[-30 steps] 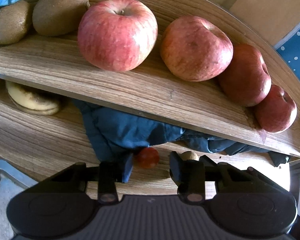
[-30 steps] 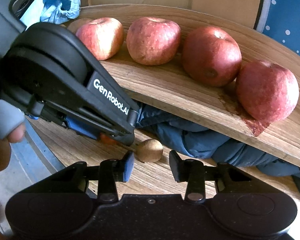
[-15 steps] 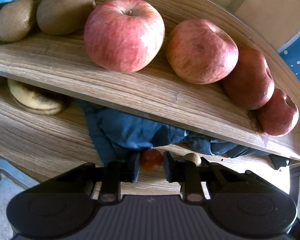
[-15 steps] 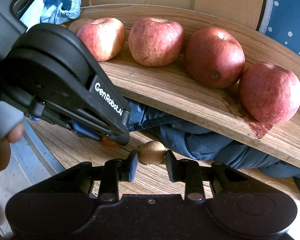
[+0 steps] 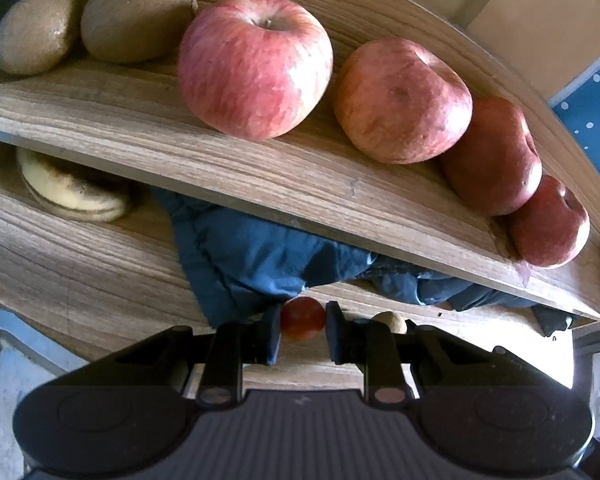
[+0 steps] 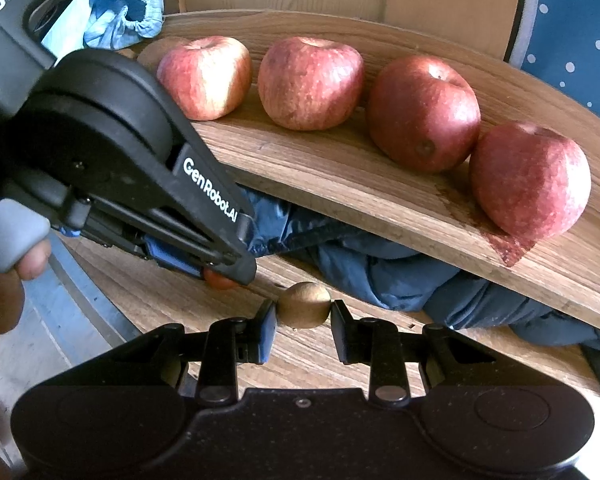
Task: Organize fruits
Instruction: 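Lift the brown fruit and cherry tomato and carry them over the tray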
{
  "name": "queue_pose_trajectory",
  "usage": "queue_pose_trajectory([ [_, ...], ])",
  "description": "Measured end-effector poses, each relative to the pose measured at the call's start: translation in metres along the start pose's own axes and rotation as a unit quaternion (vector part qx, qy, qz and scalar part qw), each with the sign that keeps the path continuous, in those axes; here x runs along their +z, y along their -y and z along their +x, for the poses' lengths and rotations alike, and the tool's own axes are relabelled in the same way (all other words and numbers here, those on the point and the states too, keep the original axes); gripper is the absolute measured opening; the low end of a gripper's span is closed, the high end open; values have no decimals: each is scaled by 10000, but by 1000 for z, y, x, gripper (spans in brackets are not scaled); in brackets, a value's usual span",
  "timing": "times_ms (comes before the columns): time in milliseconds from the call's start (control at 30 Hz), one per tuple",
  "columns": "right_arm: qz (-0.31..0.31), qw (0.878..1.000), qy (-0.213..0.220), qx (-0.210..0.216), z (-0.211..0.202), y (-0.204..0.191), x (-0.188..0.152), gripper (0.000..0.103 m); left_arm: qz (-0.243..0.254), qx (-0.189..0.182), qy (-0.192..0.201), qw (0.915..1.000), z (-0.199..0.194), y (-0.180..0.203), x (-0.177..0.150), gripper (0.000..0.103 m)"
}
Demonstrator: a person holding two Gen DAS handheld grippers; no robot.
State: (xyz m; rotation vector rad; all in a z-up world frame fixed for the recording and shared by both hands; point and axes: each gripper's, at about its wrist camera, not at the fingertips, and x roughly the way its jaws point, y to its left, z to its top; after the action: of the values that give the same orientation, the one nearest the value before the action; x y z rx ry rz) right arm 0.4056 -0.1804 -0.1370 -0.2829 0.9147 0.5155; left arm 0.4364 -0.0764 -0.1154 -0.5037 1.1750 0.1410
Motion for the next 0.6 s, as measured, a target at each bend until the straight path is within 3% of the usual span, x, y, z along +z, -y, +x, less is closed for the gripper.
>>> queue_pose_trajectory([
  [600,2,10000,26,-83,-4,-5,2,31,105,-82,92,9999,-37,-12,-16,25],
])
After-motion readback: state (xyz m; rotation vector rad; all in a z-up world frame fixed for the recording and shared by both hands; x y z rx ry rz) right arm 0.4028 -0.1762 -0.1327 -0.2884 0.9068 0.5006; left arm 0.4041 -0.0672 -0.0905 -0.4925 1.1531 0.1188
